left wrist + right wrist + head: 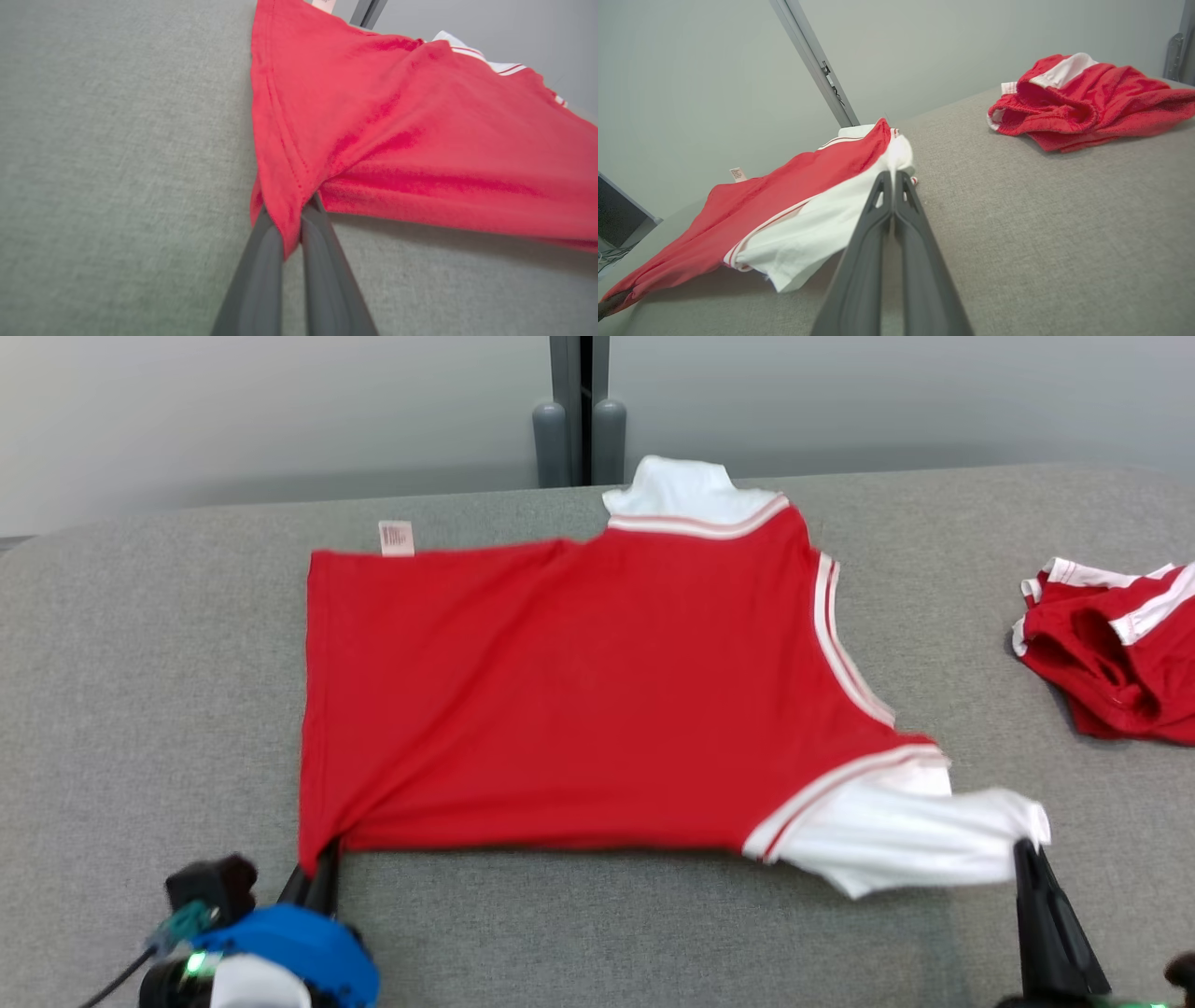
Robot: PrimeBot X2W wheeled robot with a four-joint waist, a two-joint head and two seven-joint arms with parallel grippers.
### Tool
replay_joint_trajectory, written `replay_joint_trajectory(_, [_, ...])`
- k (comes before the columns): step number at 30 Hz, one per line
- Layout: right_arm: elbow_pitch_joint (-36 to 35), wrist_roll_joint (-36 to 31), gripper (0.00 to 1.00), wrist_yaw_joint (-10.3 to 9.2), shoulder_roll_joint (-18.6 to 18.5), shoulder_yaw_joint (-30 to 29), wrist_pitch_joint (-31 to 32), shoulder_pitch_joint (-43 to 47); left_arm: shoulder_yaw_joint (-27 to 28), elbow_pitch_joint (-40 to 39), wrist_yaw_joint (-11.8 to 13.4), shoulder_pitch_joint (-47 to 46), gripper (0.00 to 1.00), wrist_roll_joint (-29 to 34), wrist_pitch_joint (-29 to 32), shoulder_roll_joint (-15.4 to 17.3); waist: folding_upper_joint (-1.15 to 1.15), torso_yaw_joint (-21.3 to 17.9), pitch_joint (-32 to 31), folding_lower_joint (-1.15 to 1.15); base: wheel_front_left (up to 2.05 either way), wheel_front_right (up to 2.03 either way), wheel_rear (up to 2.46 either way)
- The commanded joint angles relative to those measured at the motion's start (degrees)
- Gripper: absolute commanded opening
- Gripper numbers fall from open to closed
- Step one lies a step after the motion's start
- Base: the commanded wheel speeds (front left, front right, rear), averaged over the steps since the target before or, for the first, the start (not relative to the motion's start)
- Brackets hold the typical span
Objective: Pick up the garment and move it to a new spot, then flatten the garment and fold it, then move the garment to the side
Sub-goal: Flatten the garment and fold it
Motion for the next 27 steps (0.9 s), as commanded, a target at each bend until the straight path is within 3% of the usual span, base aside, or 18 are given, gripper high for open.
replay_joint_trajectory(1, [-2.4,-0.6,0.00,-0.01,0.2,-0.8,0.5,2.9,0.7,-4.8,2.2,4.1,0.00,-0.2,2.1,1.9,0.00,-0.3,-0.3,0.01,0.00,0.00,0.00])
replay_joint_trajectory(7, [-10.5,-2.2,0.00,-0.01,1.1,-1.9,4.8,8.3,1.6,-28.9,10.7,17.1,0.00,-1.1,13.0,6.5,0.00,-1.1,-0.2,0.01,0.00,0.00,0.00])
replay_joint_trajectory(12, [-12.2,-2.7,0.00,0.00,1.3,-2.3,8.2,7.5,1.3,-40.1,14.6,20.5,0.00,-1.5,21.1,9.4,0.00,-0.9,1.3,0.01,0.00,0.00,0.00])
replay_joint_trajectory(18, [-10.0,-3.4,0.00,0.00,1.3,-1.9,11.6,1.6,1.2,-42.6,14.6,17.9,0.00,-3.7,27.7,11.2,0.00,-0.6,4.2,0.01,0.00,0.00,0.00])
replay_joint_trajectory(27, [-0.3,-2.0,0.00,0.01,-3.4,0.4,15.1,-14.1,0.8,-40.5,10.7,11.1,0.00,-9.0,35.9,12.9,0.00,-0.1,8.2,0.01,0.00,0.00,0.00])
